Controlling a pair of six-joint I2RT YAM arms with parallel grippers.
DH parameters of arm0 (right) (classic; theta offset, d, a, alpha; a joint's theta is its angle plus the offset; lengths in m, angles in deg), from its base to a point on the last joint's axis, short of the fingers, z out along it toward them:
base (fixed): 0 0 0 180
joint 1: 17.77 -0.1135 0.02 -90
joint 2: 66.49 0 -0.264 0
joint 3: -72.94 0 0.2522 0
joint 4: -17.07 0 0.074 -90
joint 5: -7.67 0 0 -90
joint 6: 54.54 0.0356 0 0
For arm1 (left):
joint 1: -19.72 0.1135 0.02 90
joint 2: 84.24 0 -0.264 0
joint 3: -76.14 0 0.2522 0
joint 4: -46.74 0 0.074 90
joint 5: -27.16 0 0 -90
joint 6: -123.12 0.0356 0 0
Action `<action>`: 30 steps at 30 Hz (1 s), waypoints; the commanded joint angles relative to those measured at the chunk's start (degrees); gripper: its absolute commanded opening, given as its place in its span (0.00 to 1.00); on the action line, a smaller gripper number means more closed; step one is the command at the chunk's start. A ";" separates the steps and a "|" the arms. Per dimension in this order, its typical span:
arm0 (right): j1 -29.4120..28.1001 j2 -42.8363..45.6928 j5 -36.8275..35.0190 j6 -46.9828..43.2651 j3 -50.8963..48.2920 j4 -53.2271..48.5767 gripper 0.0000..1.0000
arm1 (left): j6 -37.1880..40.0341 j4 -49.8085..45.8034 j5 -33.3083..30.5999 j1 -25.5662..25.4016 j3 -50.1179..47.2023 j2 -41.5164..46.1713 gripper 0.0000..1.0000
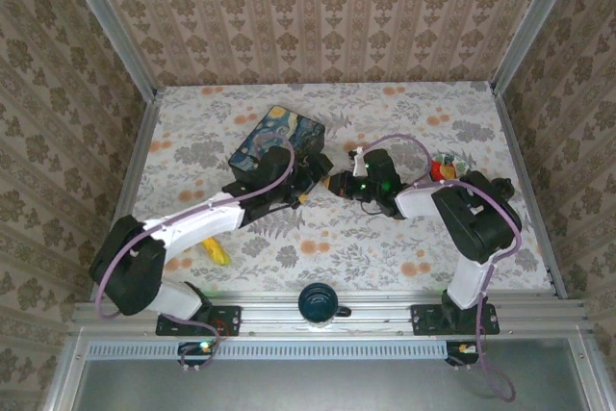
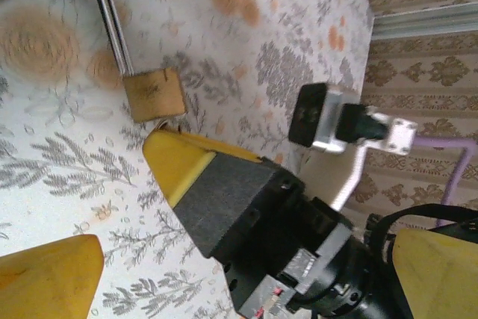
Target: Unlock a padlock with a key
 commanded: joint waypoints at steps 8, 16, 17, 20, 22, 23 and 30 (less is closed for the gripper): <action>-4.69 2.02 -12.82 7.78 -1.52 3.33 0.00 | 31.57 -17.68 -35.36 -0.75 7.07 5.94 1.00; -8.49 2.60 -20.28 9.40 -1.63 4.20 0.00 | 41.11 -20.92 -45.05 3.77 9.69 -1.83 1.00; -8.82 2.20 -21.08 9.80 -1.54 4.49 0.00 | 41.63 -21.02 -45.00 4.11 10.00 -2.98 1.00; -9.20 0.79 -22.14 11.24 -1.62 6.43 0.00 | 42.68 -22.23 -45.01 4.61 10.95 -5.90 1.00; -9.55 0.03 -22.89 11.88 -1.39 7.06 0.00 | 43.14 -23.54 -45.25 4.62 11.60 -7.57 1.00; -9.79 -0.31 -23.54 12.02 -1.20 7.26 0.00 | 43.38 -23.99 -45.26 4.61 11.79 -8.24 1.00; -10.70 -2.61 -24.83 12.97 0.03 9.83 0.00 | 42.65 -25.04 -43.45 4.91 10.34 -9.75 1.00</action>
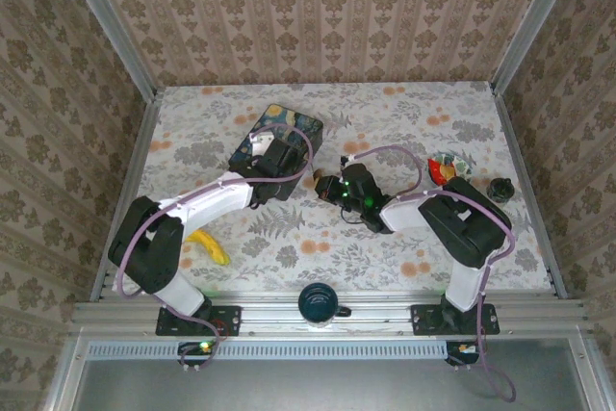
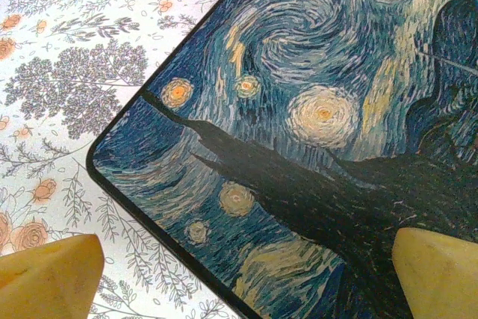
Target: Unlock a padlock with a key
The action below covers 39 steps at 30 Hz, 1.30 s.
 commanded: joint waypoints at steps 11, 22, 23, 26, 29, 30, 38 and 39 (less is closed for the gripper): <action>-2.61 -6.03 -7.17 2.82 2.86 9.13 0.00 | -1.74 -1.58 3.47 0.39 -2.89 -0.07 0.92; -2.73 -9.40 -9.11 1.99 5.10 14.10 0.00 | -2.21 -0.65 4.19 0.59 -4.79 0.45 0.65; -2.73 -9.97 -9.12 2.29 5.62 14.33 0.00 | -2.12 -0.68 4.27 0.59 -4.80 0.36 0.65; -2.73 -11.42 -9.27 3.00 6.68 16.03 0.00 | -2.21 -0.26 5.09 0.59 -5.05 0.28 0.63; -2.82 -11.81 -10.43 2.94 7.24 16.64 0.00 | -2.55 0.32 6.39 0.61 -5.56 0.26 0.62; -2.78 -11.79 -10.74 2.80 7.42 16.71 0.00 | -2.65 0.52 6.79 0.67 -5.75 0.28 0.62; -2.74 -12.93 -12.66 1.48 10.79 14.42 0.00 | -3.35 1.99 9.43 0.44 -7.12 0.54 0.60; -2.62 -13.14 -12.87 1.31 11.15 14.27 0.00 | -3.35 2.00 9.62 0.48 -7.08 0.63 0.60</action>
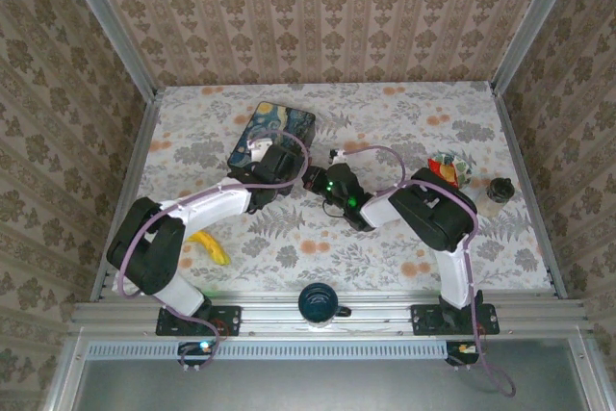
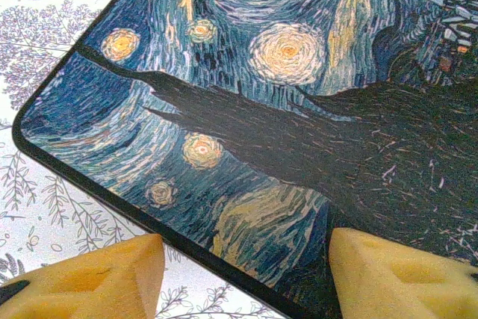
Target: Unlock a padlock with a key
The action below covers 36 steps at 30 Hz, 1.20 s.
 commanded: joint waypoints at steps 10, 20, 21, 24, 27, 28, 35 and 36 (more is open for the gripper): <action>2.85 2.28 -5.88 -5.09 1.52 -2.33 0.00 | -0.03 -3.67 3.73 0.16 -3.10 2.33 0.60; 3.70 0.07 -4.15 -7.02 3.51 -3.96 0.00 | -1.05 -3.24 4.62 0.24 -3.92 3.92 0.62; 3.60 0.08 -4.06 -7.06 3.52 -3.97 0.00 | -1.18 -3.39 4.60 0.20 -3.93 4.17 0.62; 3.61 2.29 -5.01 -8.23 1.96 -5.14 0.00 | -1.66 -3.47 4.30 0.32 -4.37 5.47 0.67; 3.78 6.99 -6.04 -10.69 -0.88 -8.13 0.00 | -2.90 -3.33 3.98 0.45 -5.36 8.14 0.78; 3.79 8.65 -6.23 -11.37 -1.61 -10.17 0.00 | -3.39 -3.20 3.98 0.57 -5.76 9.05 0.81; 5.79 21.47 -2.03 -13.13 -6.85 -27.34 0.00 | -7.19 -2.62 4.11 2.41 -8.19 19.89 1.00; 6.49 23.02 -0.72 -13.04 -7.75 -29.71 0.00 | -8.10 -2.69 4.10 2.96 -8.68 21.25 1.00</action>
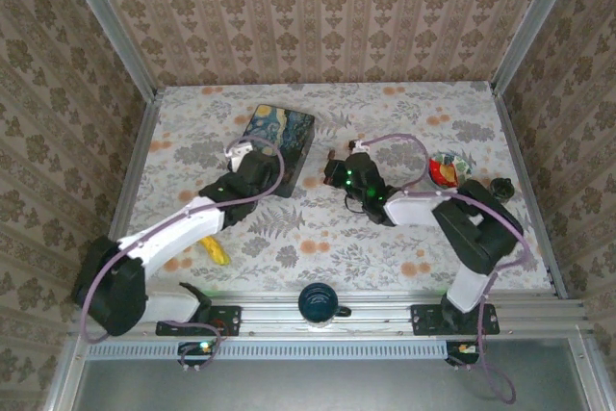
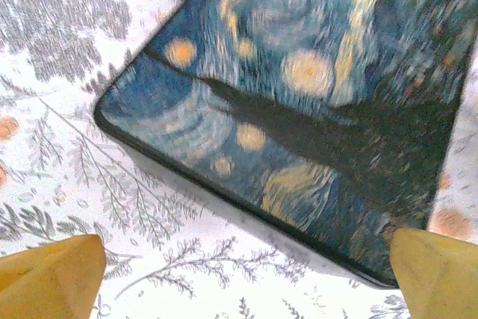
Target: Unlock a padlock with a key
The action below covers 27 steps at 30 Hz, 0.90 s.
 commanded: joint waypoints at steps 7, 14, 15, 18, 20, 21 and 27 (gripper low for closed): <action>6.09 10.36 7.49 -1.79 -6.85 -22.95 0.00 | -7.40 0.55 0.33 5.35 -6.03 10.85 1.00; 9.63 9.37 10.91 -1.54 -9.85 -27.92 0.00 | -9.34 0.91 2.88 8.85 -7.32 12.09 1.00; 9.74 8.75 10.92 -1.45 -10.00 -28.17 0.00 | -9.35 1.29 3.38 9.26 -7.47 11.89 1.00; 10.04 7.46 10.19 -0.90 -10.52 -28.40 0.18 | -9.69 2.19 4.62 10.16 -7.76 11.09 1.00; 10.17 6.91 8.81 -0.99 -10.30 -29.19 0.32 | -9.99 2.48 5.22 10.59 -7.87 10.53 1.00; 10.39 6.53 8.47 -1.16 -10.05 -29.86 0.39 | -10.05 2.57 5.57 10.70 -7.79 10.23 1.00; 10.97 9.86 3.58 -3.64 -6.46 -39.67 0.70 | -11.45 1.52 7.33 11.72 -6.73 7.95 1.00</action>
